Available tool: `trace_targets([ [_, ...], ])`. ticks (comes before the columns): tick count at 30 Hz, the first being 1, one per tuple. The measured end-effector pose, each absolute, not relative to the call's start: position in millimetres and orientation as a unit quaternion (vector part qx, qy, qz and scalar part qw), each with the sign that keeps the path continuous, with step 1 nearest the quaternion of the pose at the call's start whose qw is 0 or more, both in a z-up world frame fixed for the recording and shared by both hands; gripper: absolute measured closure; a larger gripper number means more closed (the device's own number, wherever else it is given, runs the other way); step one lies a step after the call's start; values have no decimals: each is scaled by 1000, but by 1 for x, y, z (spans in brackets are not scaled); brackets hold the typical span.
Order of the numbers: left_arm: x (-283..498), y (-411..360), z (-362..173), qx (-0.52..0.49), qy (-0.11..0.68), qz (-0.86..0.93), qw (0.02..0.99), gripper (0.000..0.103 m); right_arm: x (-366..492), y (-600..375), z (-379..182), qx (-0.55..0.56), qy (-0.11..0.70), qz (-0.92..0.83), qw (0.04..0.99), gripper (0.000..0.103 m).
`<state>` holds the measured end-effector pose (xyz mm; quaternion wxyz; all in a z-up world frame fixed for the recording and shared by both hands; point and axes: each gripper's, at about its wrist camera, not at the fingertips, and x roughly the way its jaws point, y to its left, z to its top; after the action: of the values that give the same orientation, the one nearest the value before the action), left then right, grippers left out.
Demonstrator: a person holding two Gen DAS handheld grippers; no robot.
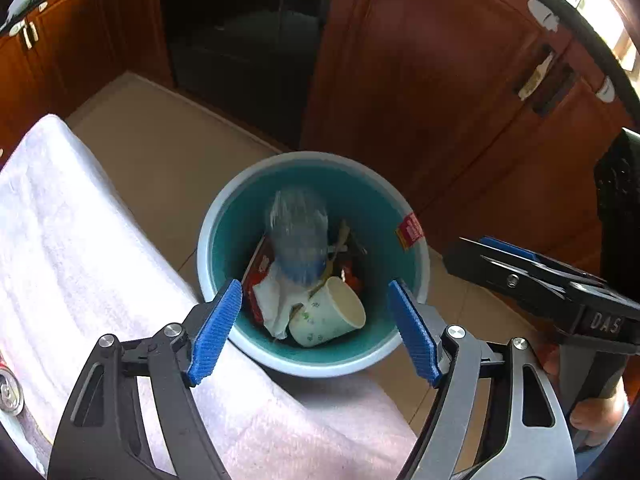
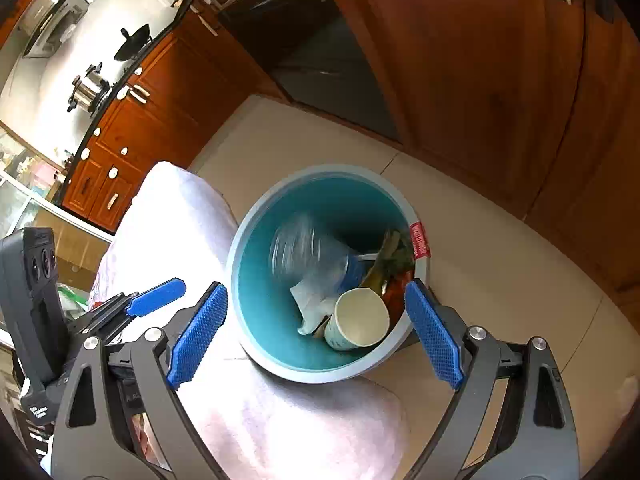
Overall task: Collect trash
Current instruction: 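Carry the bottle and cup over the bin and open both tools, then move both tools back to the table toward the red can and yellow peel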
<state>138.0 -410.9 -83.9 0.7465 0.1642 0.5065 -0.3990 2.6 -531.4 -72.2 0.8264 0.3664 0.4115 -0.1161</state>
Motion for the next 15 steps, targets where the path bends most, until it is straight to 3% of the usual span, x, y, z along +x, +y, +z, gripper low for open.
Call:
trace_targets([
  [15,119,-329,-50,126,497,-364,777,19,15,-462,-33,331,414,-60,846,17],
])
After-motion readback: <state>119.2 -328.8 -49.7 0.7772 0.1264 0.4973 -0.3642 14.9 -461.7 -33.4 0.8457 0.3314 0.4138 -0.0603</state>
